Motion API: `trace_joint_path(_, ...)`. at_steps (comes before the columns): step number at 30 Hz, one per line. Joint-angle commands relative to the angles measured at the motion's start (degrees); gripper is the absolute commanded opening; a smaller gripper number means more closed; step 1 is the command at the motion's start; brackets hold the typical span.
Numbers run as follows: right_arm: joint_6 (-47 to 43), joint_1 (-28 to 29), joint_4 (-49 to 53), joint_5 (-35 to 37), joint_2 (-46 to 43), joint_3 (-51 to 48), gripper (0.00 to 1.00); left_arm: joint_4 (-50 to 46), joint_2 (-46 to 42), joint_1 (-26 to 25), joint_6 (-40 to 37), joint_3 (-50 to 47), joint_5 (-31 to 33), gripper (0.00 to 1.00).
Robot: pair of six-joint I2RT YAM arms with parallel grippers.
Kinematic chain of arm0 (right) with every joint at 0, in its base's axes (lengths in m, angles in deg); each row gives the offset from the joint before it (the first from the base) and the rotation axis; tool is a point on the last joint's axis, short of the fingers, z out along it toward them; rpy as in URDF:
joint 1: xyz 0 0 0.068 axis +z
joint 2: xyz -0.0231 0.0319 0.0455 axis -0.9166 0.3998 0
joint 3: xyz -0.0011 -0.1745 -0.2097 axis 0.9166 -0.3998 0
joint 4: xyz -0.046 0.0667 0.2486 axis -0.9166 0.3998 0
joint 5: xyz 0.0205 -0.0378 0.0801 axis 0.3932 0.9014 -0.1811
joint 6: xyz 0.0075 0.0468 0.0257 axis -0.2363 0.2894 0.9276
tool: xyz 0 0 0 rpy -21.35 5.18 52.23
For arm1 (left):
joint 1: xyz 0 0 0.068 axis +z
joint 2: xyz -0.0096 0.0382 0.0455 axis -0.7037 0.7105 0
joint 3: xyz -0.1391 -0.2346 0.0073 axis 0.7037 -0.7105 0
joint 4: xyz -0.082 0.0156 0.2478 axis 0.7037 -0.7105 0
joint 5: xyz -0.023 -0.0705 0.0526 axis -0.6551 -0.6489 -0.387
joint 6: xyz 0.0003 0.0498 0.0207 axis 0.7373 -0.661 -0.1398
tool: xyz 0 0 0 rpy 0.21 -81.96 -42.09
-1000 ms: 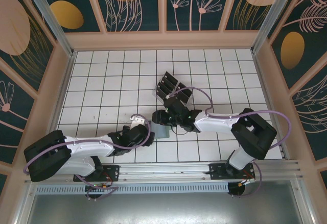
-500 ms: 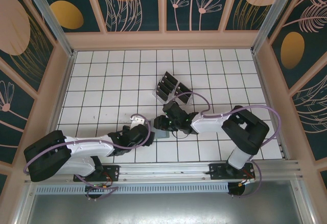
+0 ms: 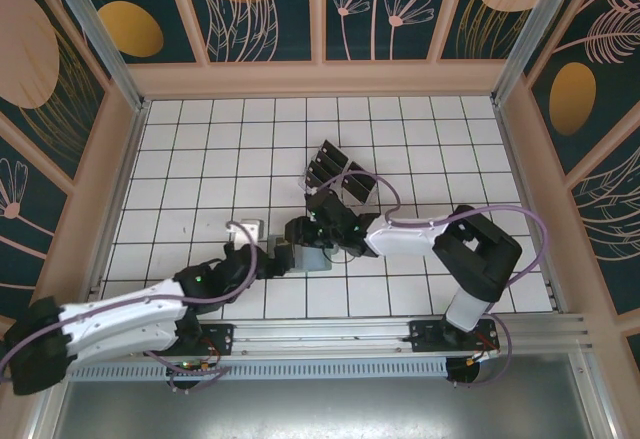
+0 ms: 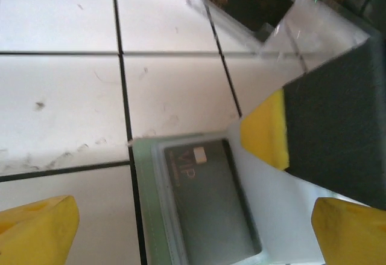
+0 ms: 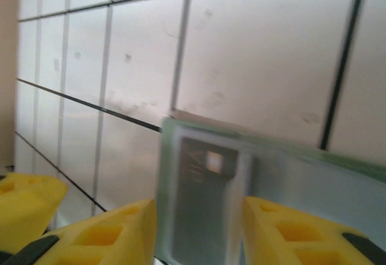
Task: Put the credit cards into the card holder
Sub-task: Flip over the card slot on the card holder, then pick up the credit card from the storage box.
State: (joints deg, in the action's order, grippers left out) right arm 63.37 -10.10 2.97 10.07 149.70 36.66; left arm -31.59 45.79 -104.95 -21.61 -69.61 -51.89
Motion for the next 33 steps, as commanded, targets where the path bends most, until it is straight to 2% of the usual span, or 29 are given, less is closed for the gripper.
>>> trace_joint_path(1, -0.77, 1.74, 2.67, -0.86, 2.90, 2.74, 0.41, -4.05, -6.91, 0.12, 5.16, 0.13, 5.56, 0.99)
trace_joint_path(4, -0.89, 2.11, 3.20, -1.16, 6.22, 5.46, 0.41, -5.85, -9.33, 0.15, 6.14, 0.56, 5.60, 0.98)
trace_joint_path(11, -1.58, 2.37, 4.88, -1.72, 12.95, 9.66, 0.41, -5.42, -8.22, 0.15, 7.33, 0.22, 6.21, 0.99)
trace_joint_path(15, -2.13, 2.42, 5.78, -1.48, 10.76, 9.95, 0.41, -4.86, -7.83, 0.13, 7.33, 0.05, 6.25, 0.98)
trace_joint_path(21, -7.35, 1.05, 8.56, -0.58, 2.19, 12.17, 0.41, -5.18, -5.39, 0.19, 8.92, 0.23, 7.07, 0.99)
trace_joint_path(27, -15.21, -6.85, 19.59, 2.43, -4.58, 15.67, 0.42, -4.42, -2.05, 0.32, 8.74, 1.79, 8.09, 0.99)
trace_joint_path(33, -24.54, -14.99, 28.50, 5.63, -3.69, 20.35, 0.42, -5.34, 4.56, 2.94, 4.45, 6.99, 8.28, 0.99)
